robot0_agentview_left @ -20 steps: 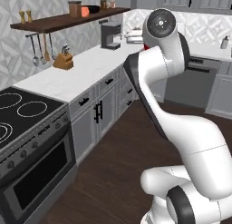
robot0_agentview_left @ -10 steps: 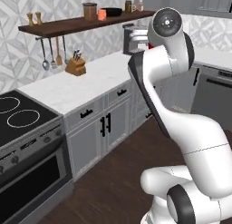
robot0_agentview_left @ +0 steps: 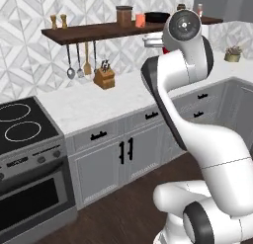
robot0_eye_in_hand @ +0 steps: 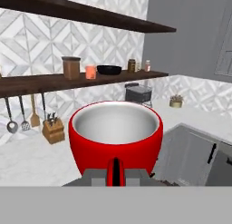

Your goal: Gather all objects into one cabinet and sort the glasses and bowls to opposite sides.

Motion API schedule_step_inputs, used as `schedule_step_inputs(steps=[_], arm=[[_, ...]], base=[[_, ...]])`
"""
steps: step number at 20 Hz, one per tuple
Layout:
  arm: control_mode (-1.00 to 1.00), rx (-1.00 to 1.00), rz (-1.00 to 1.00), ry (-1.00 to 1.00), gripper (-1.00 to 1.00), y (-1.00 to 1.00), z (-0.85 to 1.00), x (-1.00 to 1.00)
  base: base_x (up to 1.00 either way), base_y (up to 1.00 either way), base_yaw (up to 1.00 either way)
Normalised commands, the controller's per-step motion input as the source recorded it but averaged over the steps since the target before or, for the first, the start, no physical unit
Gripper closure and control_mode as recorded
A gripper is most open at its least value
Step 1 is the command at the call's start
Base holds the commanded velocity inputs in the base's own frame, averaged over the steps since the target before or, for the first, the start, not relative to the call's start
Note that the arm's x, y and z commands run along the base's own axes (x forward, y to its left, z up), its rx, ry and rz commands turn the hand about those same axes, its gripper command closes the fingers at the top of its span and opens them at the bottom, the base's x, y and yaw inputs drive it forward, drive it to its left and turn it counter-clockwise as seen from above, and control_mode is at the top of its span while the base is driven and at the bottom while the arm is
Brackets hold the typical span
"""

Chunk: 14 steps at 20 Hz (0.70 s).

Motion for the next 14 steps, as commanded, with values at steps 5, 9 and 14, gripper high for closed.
schedule_step_inputs(steps=[5,9,14], arm=[[1.00,0.00,0.00,0.00,1.00,0.00,0.00,0.00],[1.00,0.00,0.00,0.00,1.00,0.00,0.00,0.00],[1.00,0.00,0.00,0.00,1.00,0.00,0.00,0.00]], base=[[0.94,-0.97,0.31],[0.66,-1.00,-0.02],[1.00,-1.00,0.19]])
